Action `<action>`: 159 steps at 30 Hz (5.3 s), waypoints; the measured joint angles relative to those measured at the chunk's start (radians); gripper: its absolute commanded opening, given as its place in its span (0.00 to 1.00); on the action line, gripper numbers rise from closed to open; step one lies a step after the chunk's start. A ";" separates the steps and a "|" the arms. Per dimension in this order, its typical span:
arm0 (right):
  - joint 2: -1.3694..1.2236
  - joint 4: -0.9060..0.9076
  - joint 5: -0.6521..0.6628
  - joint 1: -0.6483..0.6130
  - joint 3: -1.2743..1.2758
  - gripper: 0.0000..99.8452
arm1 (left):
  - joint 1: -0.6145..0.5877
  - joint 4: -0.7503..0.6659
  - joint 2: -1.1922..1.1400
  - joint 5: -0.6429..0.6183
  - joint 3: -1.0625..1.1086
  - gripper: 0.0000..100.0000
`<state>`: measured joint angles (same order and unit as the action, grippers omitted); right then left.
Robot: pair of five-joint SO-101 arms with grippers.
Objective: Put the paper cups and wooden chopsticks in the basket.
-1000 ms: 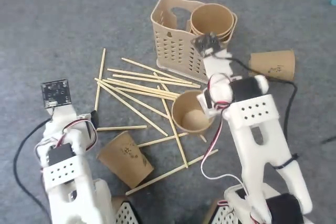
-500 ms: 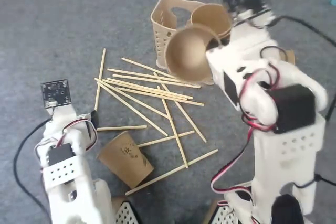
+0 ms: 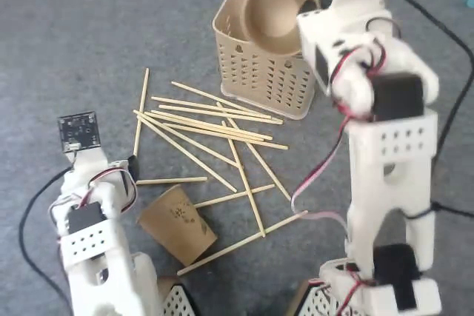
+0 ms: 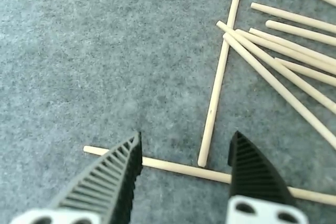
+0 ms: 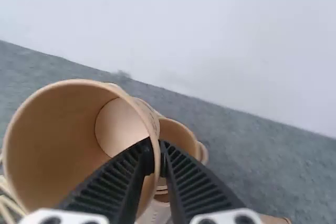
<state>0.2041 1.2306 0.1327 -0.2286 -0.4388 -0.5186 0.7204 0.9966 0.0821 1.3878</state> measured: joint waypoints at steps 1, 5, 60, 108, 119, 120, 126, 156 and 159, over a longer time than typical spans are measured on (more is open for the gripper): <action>-0.018 -0.012 0.000 0.020 0.000 0.01 | 0.000 0.000 0.000 0.000 0.000 0.25; -0.074 -0.028 0.000 0.094 0.000 0.01 | 0.000 0.000 0.000 0.000 0.000 0.25; 0.080 -0.124 -0.143 0.114 0.474 0.01 | 0.000 -0.009 0.000 0.000 0.000 0.25; -0.753 -0.419 -0.009 0.664 0.204 0.09 | 0.000 -0.031 0.000 0.000 0.009 0.25; -0.885 -0.164 0.015 0.554 -0.049 0.01 | 0.020 -0.055 0.000 0.000 0.018 0.25; -0.885 -0.146 0.006 0.543 -0.057 0.01 | 0.020 -0.055 0.000 0.000 0.018 0.25; -0.848 -0.071 -0.008 0.460 -0.069 0.01 | 0.020 -0.055 0.000 0.000 0.018 0.25; -0.740 -0.244 -0.087 0.281 -0.132 0.13 | 0.020 -0.055 0.000 0.000 0.018 0.25; -0.664 -0.192 -0.087 0.292 -0.196 0.13 | 0.020 -0.055 0.000 0.000 0.018 0.25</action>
<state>-0.4603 1.0388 0.0453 0.0629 -0.6352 -0.4987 0.6651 0.9966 0.0821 1.4062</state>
